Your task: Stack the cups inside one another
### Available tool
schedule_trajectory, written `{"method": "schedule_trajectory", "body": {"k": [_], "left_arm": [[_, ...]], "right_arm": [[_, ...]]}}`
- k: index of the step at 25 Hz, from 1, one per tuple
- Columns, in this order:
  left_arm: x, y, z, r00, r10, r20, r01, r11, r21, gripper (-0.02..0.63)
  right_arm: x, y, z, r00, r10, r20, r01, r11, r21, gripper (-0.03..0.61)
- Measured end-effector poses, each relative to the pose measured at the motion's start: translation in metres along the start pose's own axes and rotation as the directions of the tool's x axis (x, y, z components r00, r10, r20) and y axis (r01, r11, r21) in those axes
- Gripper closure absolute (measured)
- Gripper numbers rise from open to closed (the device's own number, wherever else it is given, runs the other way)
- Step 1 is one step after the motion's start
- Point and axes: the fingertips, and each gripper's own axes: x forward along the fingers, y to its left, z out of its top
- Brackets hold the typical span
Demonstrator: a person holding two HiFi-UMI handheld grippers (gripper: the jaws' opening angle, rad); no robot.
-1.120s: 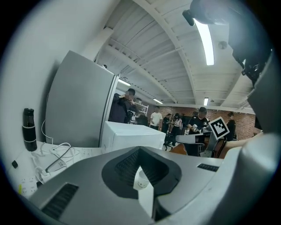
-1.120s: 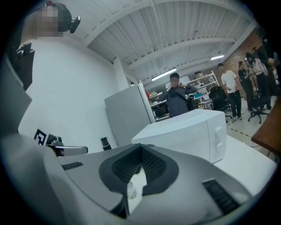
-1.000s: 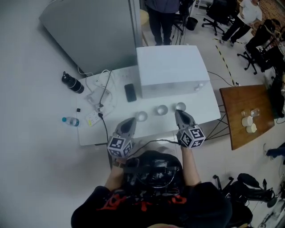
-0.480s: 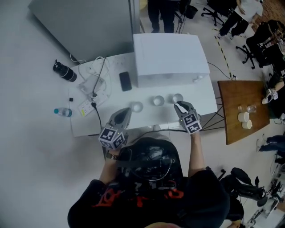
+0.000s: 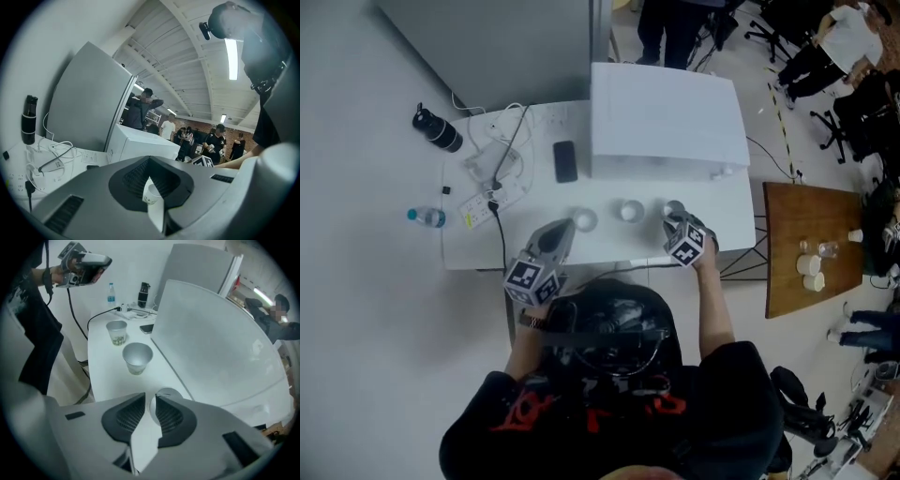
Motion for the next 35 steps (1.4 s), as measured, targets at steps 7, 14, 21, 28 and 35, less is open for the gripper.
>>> {"method": "schedule_trajectory", "body": {"k": [7,14,21,28,35], "left_arm": [[0.007,0.004,-0.005,0.999,0.035,-0.001,-0.035,0.999,-0.008,0.611],[0.017,0.001,0.000,0.999,0.033,0.003,-0.033,0.999,0.003,0.611],[0.016,0.004,0.003,0.998,0.054,0.012,-0.054,0.999,0.007,0.611],[0.013,0.011,0.005,0.996,0.088,0.018,-0.088,0.996,0.001,0.611],[-0.002,0.022,0.008,0.990,0.135,0.031,-0.135,0.991,-0.008,0.611]], "right_arm": [[0.022,-0.001,-0.016,0.995,0.014,-0.096,-0.016,1.000,-0.019,0.554],[0.004,-0.003,-0.011,0.999,0.024,-0.036,-0.027,0.996,-0.090,0.555],[-0.053,0.000,0.039,0.993,0.022,0.119,0.004,0.976,-0.216,0.555],[-0.072,0.027,0.097,0.978,0.128,0.163,-0.069,0.943,-0.324,0.555],[-0.021,0.048,0.094,0.987,0.149,0.058,-0.119,0.926,-0.358,0.555]]}}
